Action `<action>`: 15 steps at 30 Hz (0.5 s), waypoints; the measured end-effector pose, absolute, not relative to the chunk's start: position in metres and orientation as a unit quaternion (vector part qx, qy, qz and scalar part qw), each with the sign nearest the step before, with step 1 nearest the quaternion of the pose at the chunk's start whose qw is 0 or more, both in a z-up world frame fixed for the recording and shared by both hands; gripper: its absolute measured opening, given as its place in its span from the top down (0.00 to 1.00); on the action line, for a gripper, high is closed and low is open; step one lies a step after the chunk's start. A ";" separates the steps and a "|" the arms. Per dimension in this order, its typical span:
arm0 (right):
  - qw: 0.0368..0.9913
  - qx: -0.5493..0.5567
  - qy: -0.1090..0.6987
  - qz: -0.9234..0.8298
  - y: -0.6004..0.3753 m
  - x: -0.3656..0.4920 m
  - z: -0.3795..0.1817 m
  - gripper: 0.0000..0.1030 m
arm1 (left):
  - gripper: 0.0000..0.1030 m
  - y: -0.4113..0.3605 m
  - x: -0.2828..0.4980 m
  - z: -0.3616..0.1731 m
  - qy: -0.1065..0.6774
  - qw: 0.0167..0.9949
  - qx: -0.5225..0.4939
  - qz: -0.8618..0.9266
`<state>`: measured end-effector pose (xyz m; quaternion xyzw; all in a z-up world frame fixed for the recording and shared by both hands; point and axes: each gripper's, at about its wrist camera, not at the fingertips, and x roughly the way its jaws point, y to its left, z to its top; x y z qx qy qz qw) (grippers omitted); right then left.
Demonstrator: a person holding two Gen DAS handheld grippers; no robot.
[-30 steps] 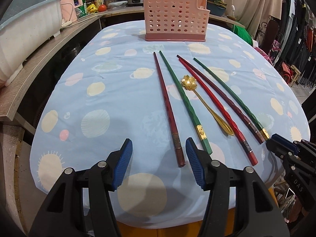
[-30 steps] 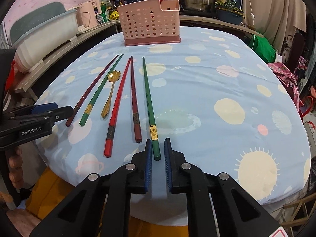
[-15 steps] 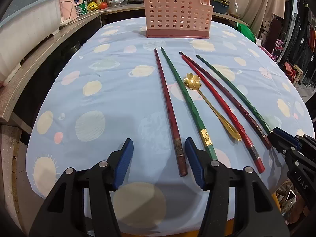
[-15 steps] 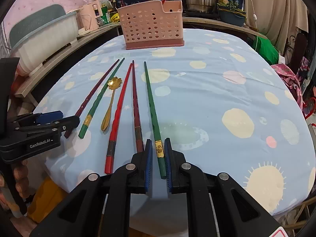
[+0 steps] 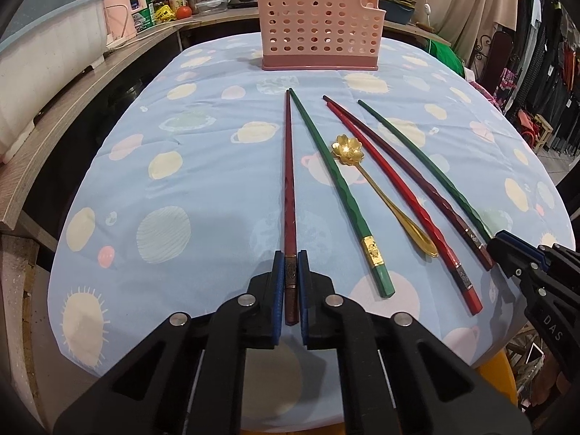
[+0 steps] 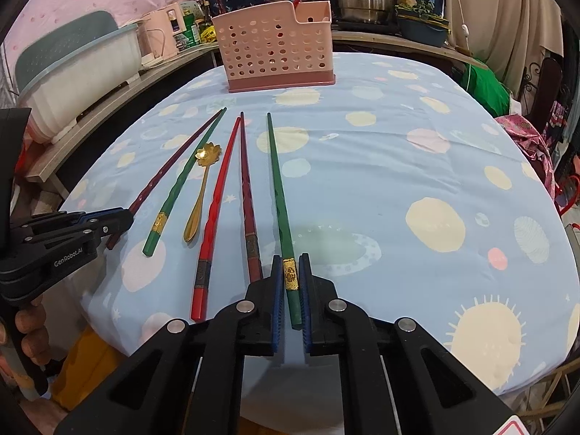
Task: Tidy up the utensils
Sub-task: 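Grasp a dark red chopstick with the left tool while the right tool grasps a green chopstick, then lift both chopsticks and carry them over the pink holder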
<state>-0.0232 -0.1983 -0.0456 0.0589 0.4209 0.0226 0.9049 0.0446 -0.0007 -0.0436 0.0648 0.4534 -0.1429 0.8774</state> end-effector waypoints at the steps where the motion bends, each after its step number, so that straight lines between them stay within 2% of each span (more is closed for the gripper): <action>1: 0.904 0.060 0.422 0.023 -0.198 -0.023 -0.045 0.93 | 0.93 -0.001 0.045 -0.043 0.455 0.877 0.065 -0.143; 7: 0.906 0.064 0.417 0.024 -0.201 -0.022 -0.032 0.93 | 0.93 0.003 0.046 -0.033 0.461 0.875 0.056 -0.138; 15: 0.917 0.087 0.388 0.021 -0.213 -0.018 0.009 0.93 | 0.93 0.016 0.051 0.009 0.444 0.885 0.026 -0.138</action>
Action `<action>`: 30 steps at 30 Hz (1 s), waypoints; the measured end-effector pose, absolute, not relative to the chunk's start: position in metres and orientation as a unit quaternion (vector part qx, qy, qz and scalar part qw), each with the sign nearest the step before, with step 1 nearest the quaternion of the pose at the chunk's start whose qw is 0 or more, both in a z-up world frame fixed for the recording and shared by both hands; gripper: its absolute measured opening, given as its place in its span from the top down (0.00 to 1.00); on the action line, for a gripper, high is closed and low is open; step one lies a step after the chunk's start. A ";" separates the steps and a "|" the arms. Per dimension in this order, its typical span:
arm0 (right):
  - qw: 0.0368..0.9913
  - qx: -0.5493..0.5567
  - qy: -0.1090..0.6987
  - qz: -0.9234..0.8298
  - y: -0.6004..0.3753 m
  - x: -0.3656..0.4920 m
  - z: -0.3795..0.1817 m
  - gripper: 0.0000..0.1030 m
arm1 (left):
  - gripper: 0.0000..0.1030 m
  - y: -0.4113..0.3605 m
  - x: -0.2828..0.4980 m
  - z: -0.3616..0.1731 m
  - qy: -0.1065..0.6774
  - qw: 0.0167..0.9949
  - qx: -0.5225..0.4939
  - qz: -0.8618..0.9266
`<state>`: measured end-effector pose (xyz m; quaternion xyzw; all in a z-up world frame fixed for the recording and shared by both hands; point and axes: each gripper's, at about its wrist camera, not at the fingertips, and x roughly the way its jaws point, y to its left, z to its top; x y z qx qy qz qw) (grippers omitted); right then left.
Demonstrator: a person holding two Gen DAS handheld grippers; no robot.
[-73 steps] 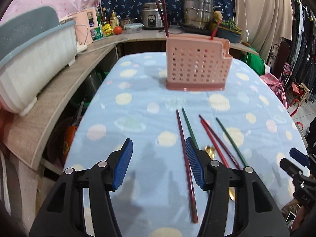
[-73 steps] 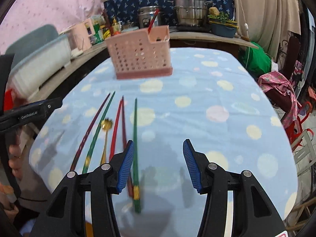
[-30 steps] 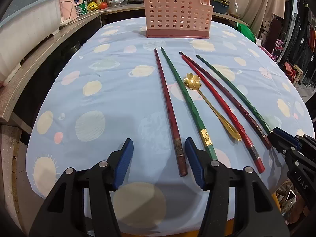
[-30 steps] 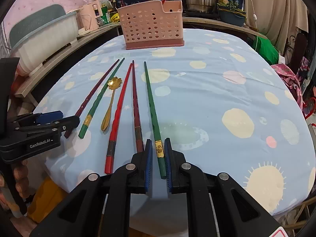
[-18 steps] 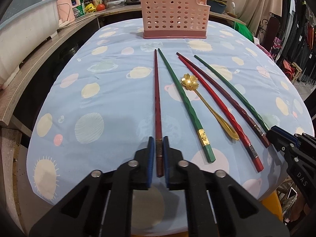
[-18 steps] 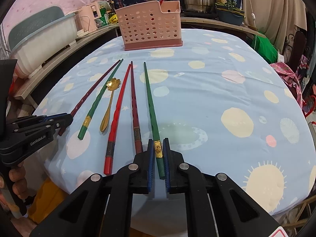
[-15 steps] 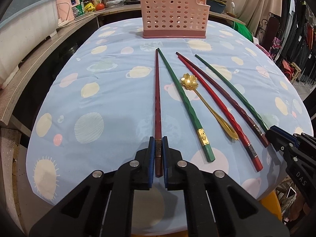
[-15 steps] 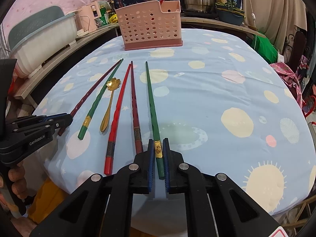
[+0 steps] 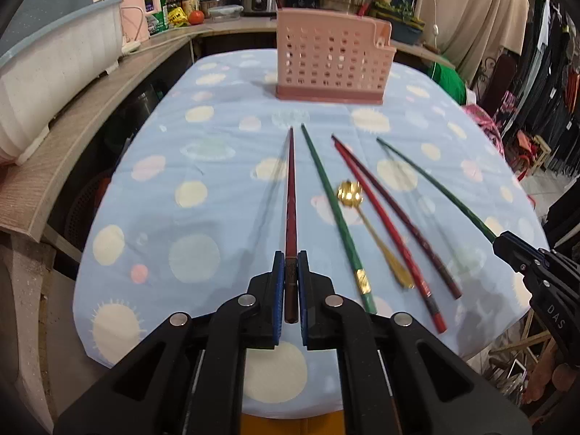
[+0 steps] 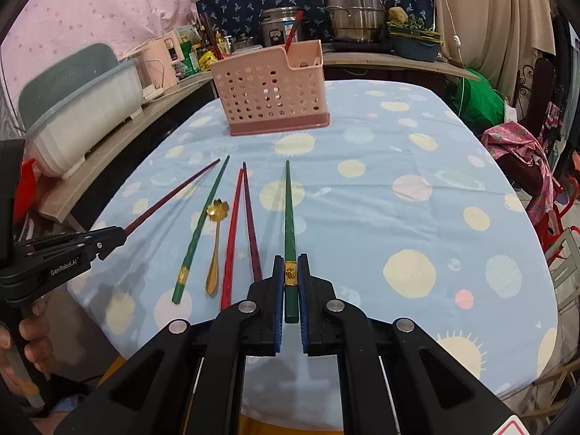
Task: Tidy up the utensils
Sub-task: 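Lift both chopsticks and carry them over the pink holder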
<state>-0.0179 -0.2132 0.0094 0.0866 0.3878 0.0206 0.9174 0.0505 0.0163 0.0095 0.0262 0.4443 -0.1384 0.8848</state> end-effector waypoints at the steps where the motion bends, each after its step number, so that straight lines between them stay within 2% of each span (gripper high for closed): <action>1: 0.920 0.091 0.382 0.019 -0.215 -0.017 0.017 0.93 | 0.93 0.018 0.052 0.016 0.441 0.886 0.022 -0.139; 12: 0.938 0.122 0.325 0.015 -0.240 0.013 0.086 0.93 | 0.93 0.027 0.085 0.088 0.403 0.904 -0.016 -0.144; 23: 0.945 0.141 0.296 0.016 -0.264 0.049 0.120 0.93 | 0.93 0.018 0.136 0.139 0.371 0.918 -0.026 -0.136; 30: 0.958 0.144 0.247 0.029 -0.278 0.084 0.170 0.93 | 0.93 0.006 0.174 0.196 0.335 0.928 -0.040 -0.156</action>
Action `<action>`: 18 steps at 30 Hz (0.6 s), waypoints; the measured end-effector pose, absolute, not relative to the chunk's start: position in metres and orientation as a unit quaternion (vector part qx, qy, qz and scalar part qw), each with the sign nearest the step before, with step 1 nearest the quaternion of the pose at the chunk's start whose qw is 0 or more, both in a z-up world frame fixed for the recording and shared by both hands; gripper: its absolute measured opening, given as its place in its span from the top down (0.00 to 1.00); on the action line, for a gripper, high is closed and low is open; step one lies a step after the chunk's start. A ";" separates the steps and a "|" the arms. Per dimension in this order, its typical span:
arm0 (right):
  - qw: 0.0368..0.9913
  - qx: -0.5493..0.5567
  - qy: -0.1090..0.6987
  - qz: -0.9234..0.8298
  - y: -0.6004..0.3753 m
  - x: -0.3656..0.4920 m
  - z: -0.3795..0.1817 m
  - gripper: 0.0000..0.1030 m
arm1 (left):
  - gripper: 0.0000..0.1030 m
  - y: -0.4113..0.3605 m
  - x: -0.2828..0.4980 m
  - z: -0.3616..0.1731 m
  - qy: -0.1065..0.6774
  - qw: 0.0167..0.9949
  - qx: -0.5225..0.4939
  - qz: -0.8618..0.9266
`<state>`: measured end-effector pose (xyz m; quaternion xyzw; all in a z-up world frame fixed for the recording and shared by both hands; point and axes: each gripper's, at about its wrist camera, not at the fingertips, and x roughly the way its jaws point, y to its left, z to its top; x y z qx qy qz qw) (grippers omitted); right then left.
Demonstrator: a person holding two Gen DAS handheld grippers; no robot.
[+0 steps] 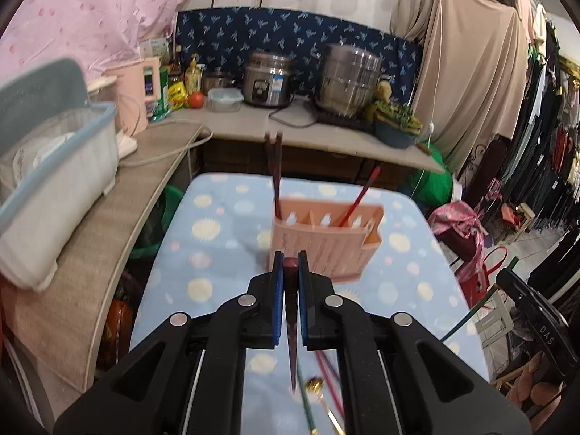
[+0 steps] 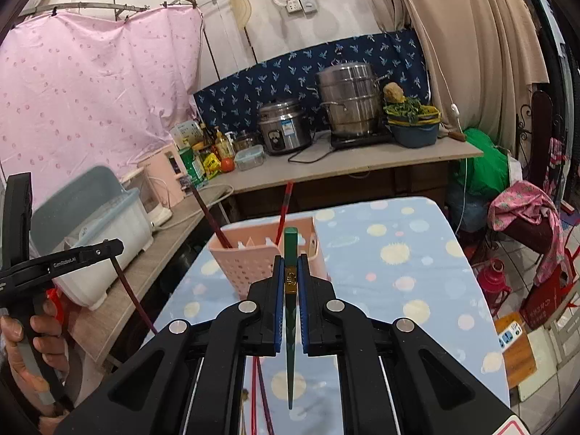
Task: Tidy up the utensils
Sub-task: 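Lift both chopsticks and carry them over the pink holder, then open the left tool to drop its chopstick while the right tool releases its chopstick into the holder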
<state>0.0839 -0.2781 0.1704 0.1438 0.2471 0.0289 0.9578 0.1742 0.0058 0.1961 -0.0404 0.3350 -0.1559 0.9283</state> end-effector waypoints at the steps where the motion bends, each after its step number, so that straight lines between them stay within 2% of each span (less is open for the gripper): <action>1: 0.960 0.144 0.237 0.032 -0.280 0.091 0.180 0.93 | 0.93 0.004 0.179 0.204 0.330 0.930 -0.043 -0.159; 12: 0.974 0.165 0.145 0.056 -0.280 0.176 0.257 0.93 | 0.93 -0.014 0.241 0.288 0.240 0.958 -0.054 -0.148; 18: 0.975 0.165 0.138 0.056 -0.271 0.222 0.259 0.93 | 0.93 -0.024 0.274 0.291 0.226 0.963 -0.049 -0.140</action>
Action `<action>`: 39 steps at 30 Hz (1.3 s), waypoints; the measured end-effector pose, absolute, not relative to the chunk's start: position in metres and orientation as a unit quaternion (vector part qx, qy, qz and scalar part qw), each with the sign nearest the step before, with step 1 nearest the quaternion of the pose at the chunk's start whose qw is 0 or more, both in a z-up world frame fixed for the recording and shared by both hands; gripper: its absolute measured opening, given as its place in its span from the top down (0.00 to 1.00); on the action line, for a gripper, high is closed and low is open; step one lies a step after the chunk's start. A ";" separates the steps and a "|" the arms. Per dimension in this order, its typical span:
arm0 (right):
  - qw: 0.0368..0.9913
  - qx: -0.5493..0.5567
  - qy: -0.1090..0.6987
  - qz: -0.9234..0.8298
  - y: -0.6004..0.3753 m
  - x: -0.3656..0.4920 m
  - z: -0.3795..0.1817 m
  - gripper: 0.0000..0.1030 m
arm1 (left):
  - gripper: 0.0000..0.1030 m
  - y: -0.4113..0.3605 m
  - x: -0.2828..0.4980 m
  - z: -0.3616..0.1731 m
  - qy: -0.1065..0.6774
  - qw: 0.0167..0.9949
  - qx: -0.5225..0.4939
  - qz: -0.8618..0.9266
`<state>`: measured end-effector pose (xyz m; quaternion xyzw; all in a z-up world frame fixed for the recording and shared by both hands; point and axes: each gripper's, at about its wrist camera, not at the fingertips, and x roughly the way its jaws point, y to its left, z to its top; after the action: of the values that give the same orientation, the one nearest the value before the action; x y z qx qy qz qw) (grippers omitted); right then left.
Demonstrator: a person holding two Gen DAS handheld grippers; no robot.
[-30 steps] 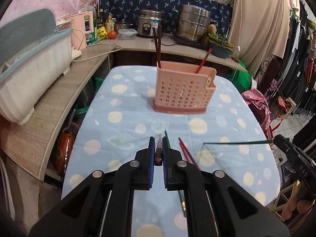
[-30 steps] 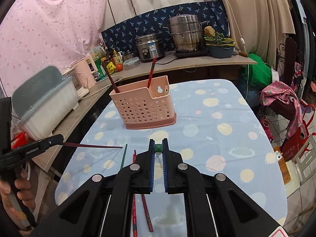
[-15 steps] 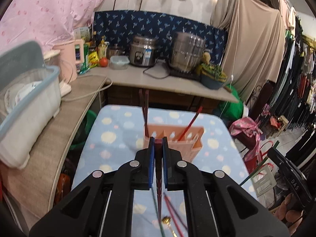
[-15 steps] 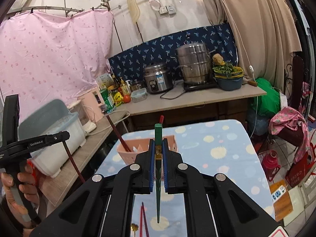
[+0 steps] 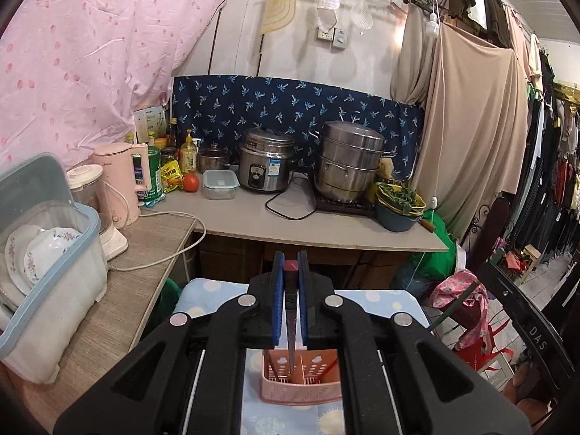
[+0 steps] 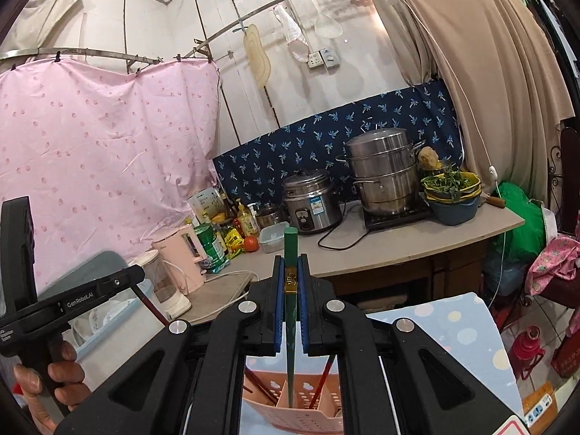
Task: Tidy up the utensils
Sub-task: 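Open the left tool to drop its chopstick while the right tool releases its chopstick into the holder, then move both open tools back over the remaining utensils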
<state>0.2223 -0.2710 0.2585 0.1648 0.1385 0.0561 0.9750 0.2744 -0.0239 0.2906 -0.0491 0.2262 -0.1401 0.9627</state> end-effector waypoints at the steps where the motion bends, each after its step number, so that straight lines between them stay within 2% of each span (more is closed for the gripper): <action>1: 0.974 0.164 0.143 0.055 -0.270 0.230 0.254 0.93 | 0.93 -0.026 0.280 0.287 0.228 0.962 -0.047 -0.139; 11: 0.962 0.160 0.216 0.051 -0.259 0.275 0.185 0.93 | 0.93 -0.035 0.316 0.231 0.272 0.952 -0.036 -0.135; 19: 0.952 0.159 0.257 0.052 -0.250 0.290 0.151 0.93 | 0.93 -0.041 0.331 0.198 0.303 0.942 -0.031 -0.138; 20: 0.951 0.158 0.260 0.052 -0.249 0.291 0.148 0.92 | 0.93 -0.042 0.332 0.195 0.305 0.942 -0.029 -0.138; 21: 0.951 0.157 0.261 0.050 -0.249 0.291 0.147 0.87 | 0.93 -0.043 0.332 0.192 0.307 0.941 -0.027 -0.138; 23: 0.952 0.155 0.260 0.044 -0.249 0.289 0.146 0.85 | 0.93 -0.044 0.330 0.189 0.303 0.943 -0.023 -0.135; 25: 0.952 0.157 0.258 0.042 -0.250 0.284 0.148 0.82 | 0.85 -0.043 0.327 0.189 0.298 0.945 -0.021 -0.131; 26: 0.953 0.158 0.255 0.041 -0.251 0.281 0.150 0.76 | 0.74 -0.042 0.325 0.189 0.296 0.946 -0.023 -0.129; 27: 0.954 0.158 0.252 0.041 -0.252 0.277 0.152 0.71 | 0.67 -0.040 0.323 0.189 0.294 0.947 -0.025 -0.128; 34: 0.955 0.166 0.241 0.044 -0.259 0.241 0.164 0.62 | 0.61 -0.031 0.301 0.194 0.283 0.951 -0.020 -0.123; 36: 0.955 0.167 0.242 0.046 -0.260 0.228 0.164 0.58 | 0.54 -0.027 0.291 0.194 0.282 0.951 -0.018 -0.122; 39: 0.953 0.165 0.250 0.050 -0.260 0.202 0.158 0.56 | 0.53 -0.023 0.271 0.188 0.285 0.951 -0.011 -0.121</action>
<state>0.2018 -0.2596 0.1583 0.1650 0.2497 0.0498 0.9529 0.2712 -0.0228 0.1880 -0.0115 0.2849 -0.1212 0.9508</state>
